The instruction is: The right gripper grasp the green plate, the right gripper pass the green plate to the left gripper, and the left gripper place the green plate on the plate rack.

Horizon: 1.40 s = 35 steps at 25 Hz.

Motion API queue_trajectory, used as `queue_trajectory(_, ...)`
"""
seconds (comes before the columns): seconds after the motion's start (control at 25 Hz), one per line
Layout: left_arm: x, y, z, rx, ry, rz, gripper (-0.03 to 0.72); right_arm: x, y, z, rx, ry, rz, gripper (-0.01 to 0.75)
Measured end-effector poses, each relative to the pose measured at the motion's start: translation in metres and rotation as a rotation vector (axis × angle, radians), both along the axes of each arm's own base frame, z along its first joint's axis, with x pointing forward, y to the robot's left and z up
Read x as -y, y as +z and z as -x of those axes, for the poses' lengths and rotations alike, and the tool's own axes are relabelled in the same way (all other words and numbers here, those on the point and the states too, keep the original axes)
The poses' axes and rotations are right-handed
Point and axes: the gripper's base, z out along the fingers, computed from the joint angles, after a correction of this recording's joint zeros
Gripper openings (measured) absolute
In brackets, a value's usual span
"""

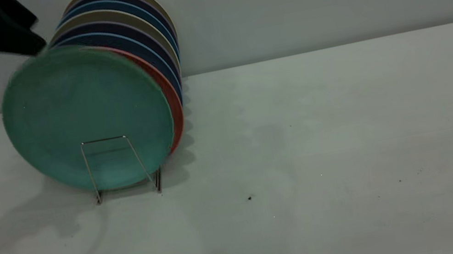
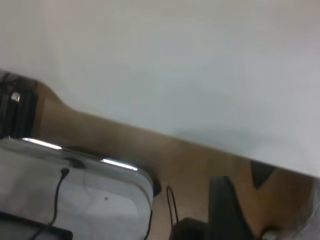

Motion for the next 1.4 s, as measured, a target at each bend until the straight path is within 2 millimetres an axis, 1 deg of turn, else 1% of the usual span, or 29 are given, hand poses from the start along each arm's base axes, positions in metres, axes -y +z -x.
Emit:
queue_trajectory(0.04,-0.001,0.007,0.004,-0.006,0.006,-0.005,0.495,0.001,-0.002,0.005,0.015,-0.002,-0.003,0.482)
queue_trajectory(0.12,-0.001,0.02,0.013,-0.011,0.012,-0.015,0.495,0.002,0.001,0.012,0.096,-0.006,-0.011,0.482)
queue_trajectory(0.24,-0.002,0.032,0.022,-0.031,0.02,-0.017,0.495,0.003,0.005,0.021,0.199,-0.011,-0.021,0.482)
queue_trajectory(0.32,-0.002,0.039,0.029,-0.06,0.036,-0.019,0.495,0.004,0.004,0.027,0.228,-0.016,-0.022,0.482)
queue_trajectory(0.4,-0.003,0.053,0.041,-0.09,0.07,-0.016,0.495,0.006,0.003,0.033,0.263,-0.036,-0.029,0.482)
queue_trajectory(0.56,-0.005,0.09,0.079,-0.172,0.187,0.018,0.495,0.01,0.0,0.038,0.31,-0.103,-0.028,0.482)
queue_trajectory(0.6,-0.006,0.102,0.094,-0.208,0.239,0.033,0.495,0.012,-0.001,0.039,0.313,-0.125,-0.025,0.482)
queue_trajectory(0.76,-0.01,0.134,0.144,-0.33,0.454,0.075,0.495,0.014,-0.001,0.038,0.317,-0.16,-0.018,0.482)
queue_trajectory(0.88,-0.014,0.154,0.17,-0.29,0.621,0.136,0.495,0.014,-0.001,0.038,0.319,-0.16,-0.017,0.482)
queue_trajectory(0.96,-0.016,0.161,0.19,-0.267,0.68,0.164,0.493,0.014,-0.001,0.038,0.32,-0.157,-0.017,0.482)
queue_trajectory(1.04,-0.015,0.16,0.211,-0.253,0.699,0.184,0.49,0.014,0.0,0.04,0.33,-0.135,-0.022,0.482)
queue_trajectory(1.12,-0.015,0.148,0.232,-0.272,0.719,0.194,0.489,0.014,0.0,0.042,0.346,-0.113,-0.027,0.482)
queue_trajectory(1.24,-0.014,0.118,0.264,-0.328,0.766,0.208,0.489,0.014,0.0,0.044,0.358,-0.095,-0.03,0.482)
queue_trajectory(1.28,-0.014,0.104,0.277,-0.355,0.784,0.209,0.489,0.014,0.0,0.044,0.358,-0.095,-0.03,0.482)
queue_trajectory(1.32,-0.014,0.094,0.287,-0.365,0.798,0.214,0.489,0.014,0.0,0.044,0.358,-0.095,-0.03,0.482)
queue_trajectory(1.4,-0.015,0.069,0.305,-0.399,0.837,0.213,0.487,0.014,0.0,0.044,0.357,-0.095,-0.031,0.482)
